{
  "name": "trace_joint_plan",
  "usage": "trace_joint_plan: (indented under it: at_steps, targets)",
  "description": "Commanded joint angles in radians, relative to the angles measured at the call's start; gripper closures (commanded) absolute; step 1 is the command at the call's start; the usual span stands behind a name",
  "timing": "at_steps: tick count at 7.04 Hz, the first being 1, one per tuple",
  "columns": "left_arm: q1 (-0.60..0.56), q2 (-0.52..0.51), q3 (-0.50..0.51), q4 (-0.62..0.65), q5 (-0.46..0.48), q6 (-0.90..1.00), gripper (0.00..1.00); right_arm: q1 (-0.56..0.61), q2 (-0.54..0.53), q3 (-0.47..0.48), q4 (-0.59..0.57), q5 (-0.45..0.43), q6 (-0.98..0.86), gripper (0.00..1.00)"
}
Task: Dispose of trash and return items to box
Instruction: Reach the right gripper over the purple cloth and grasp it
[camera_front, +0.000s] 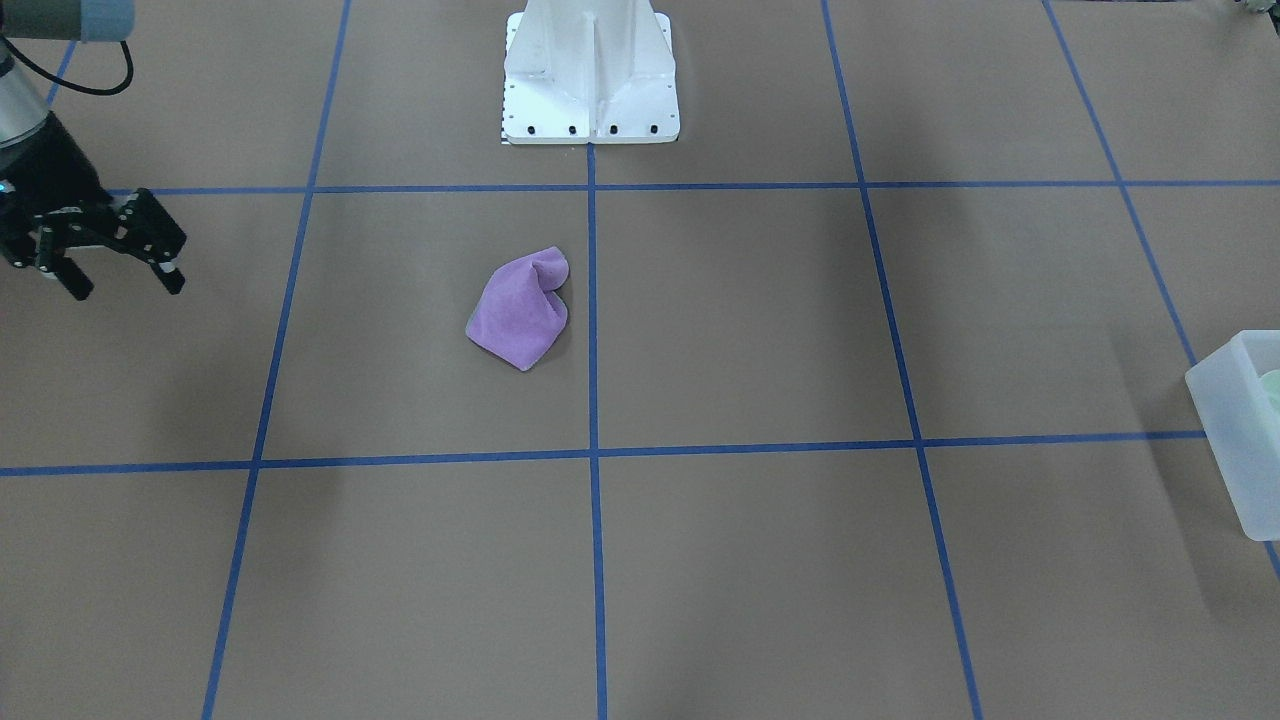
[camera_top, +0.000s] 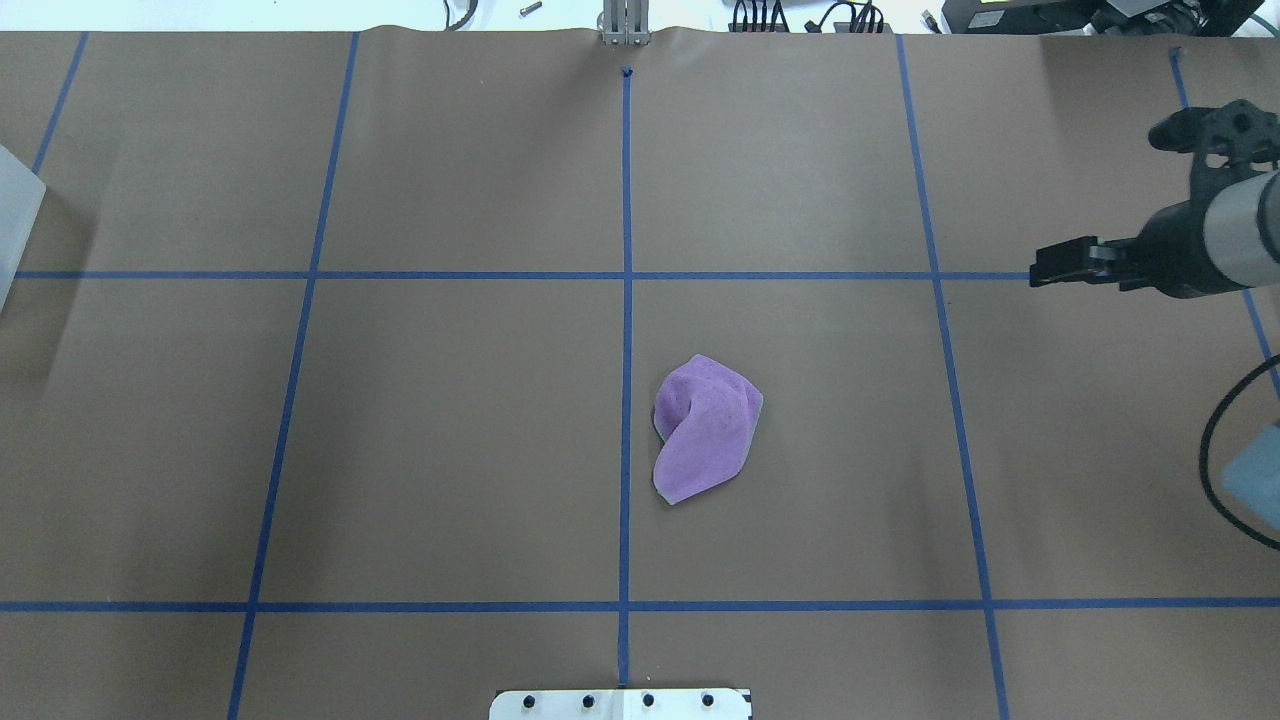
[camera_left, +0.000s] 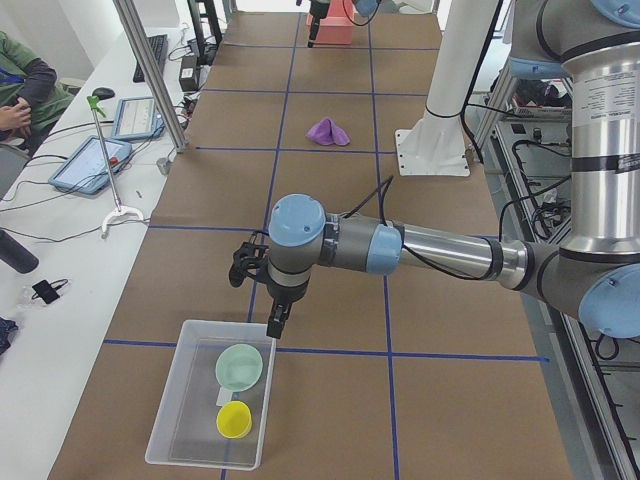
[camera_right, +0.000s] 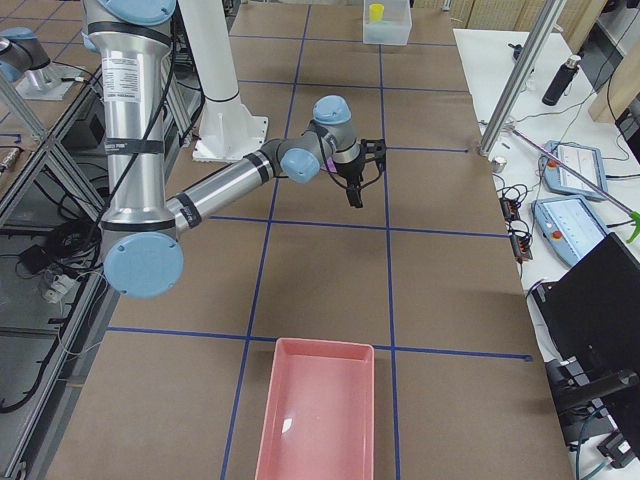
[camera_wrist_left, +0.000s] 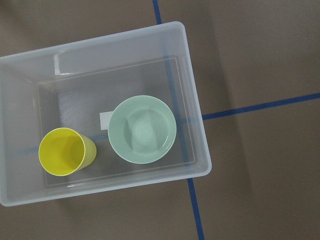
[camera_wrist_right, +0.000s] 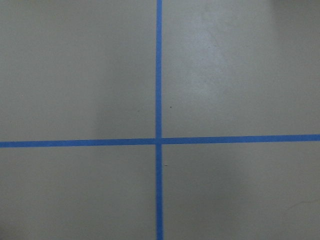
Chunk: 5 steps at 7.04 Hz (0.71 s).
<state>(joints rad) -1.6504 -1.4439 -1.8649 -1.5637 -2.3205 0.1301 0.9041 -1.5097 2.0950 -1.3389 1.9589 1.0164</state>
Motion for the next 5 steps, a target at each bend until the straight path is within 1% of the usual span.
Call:
trace_joint_plan:
  at_steps: [1, 2, 3, 4, 5]
  targets:
    - [0.000, 0.017, -0.008, 0.002, -0.002, 0.000, 0.02, -0.207, 0.296, 0.017, -0.339, -0.180, 0.213, 0.00]
    - [0.000, 0.017, -0.003, 0.001, -0.002, 0.000, 0.02, -0.297, 0.375, 0.011, -0.417, -0.242, 0.294, 0.00]
    - [0.000, 0.017, 0.003, 0.001, -0.002, 0.000, 0.02, -0.395, 0.409, -0.009, -0.421, -0.337, 0.371, 0.01]
    - [0.000, 0.017, 0.004, 0.001, -0.002, 0.000, 0.02, -0.460, 0.499, -0.082, -0.424, -0.404, 0.454, 0.01]
    - [0.000, 0.019, 0.004, 0.001, -0.002, 0.000, 0.02, -0.488, 0.602, -0.212, -0.425, -0.435, 0.499, 0.02]
